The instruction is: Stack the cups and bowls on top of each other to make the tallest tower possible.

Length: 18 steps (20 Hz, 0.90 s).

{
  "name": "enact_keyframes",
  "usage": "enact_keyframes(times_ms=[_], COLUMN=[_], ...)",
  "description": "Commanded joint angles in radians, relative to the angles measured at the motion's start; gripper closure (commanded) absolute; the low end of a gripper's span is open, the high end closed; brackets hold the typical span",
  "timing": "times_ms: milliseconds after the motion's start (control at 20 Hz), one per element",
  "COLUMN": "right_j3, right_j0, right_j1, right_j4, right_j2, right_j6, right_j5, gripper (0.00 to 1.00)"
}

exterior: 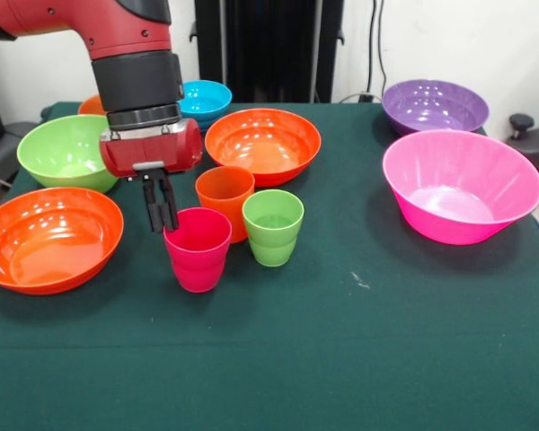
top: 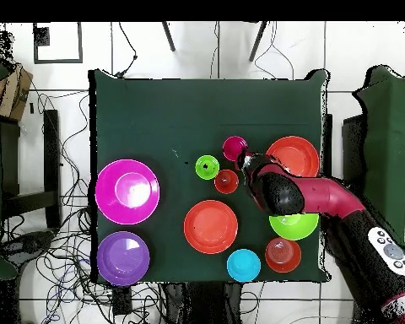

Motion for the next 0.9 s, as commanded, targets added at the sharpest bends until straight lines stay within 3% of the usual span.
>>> enact_keyframes(times_ms=[50, 900], right_j3=[0.051, 0.075], right_j0=[0.001, -0.005], right_j1=[-0.004, -0.008], right_j4=[0.007, 0.008], right_j2=[-0.031, -0.035], right_j6=[0.047, 0.063], right_j5=[0.021, 0.007], gripper=[1.0, 1.0])
